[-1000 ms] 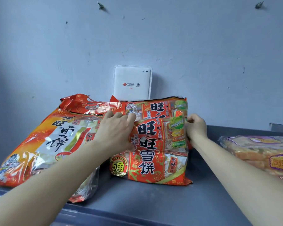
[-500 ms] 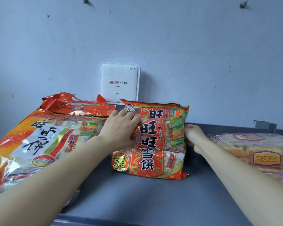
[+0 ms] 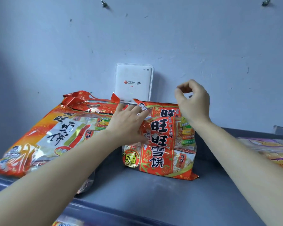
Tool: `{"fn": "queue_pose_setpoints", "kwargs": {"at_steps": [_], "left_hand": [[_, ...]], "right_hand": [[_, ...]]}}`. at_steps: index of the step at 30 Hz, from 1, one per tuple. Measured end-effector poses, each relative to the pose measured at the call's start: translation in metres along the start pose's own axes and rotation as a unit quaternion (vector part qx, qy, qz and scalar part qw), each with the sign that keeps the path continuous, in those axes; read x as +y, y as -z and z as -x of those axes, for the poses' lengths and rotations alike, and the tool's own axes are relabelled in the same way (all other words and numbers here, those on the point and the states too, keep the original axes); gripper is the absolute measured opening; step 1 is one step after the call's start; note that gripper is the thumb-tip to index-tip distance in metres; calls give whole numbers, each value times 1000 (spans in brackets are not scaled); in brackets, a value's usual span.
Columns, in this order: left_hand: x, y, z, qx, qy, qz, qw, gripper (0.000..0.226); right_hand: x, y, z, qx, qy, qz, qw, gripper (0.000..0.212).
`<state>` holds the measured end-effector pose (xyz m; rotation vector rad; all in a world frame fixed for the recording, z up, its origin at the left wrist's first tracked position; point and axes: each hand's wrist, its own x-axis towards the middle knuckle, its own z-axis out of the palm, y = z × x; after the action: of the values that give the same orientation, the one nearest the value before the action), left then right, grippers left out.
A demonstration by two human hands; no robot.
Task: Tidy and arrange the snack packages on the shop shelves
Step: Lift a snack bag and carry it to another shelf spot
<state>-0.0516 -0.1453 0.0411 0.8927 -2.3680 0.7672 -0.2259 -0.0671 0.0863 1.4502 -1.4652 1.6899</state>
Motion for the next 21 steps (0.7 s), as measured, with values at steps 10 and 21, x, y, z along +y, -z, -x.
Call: {"fn": "queue_pose_setpoints", "kwargs": {"at_steps": [10, 21], "left_hand": [[-122, 0, 74, -75, 228, 82, 967, 58], [-216, -41, 90, -197, 381, 274, 861, 112]], "right_hand": [[-61, -107, 30, -353, -9, 40, 935, 29], [-78, -207, 5, -474, -124, 276, 827, 95]]}}
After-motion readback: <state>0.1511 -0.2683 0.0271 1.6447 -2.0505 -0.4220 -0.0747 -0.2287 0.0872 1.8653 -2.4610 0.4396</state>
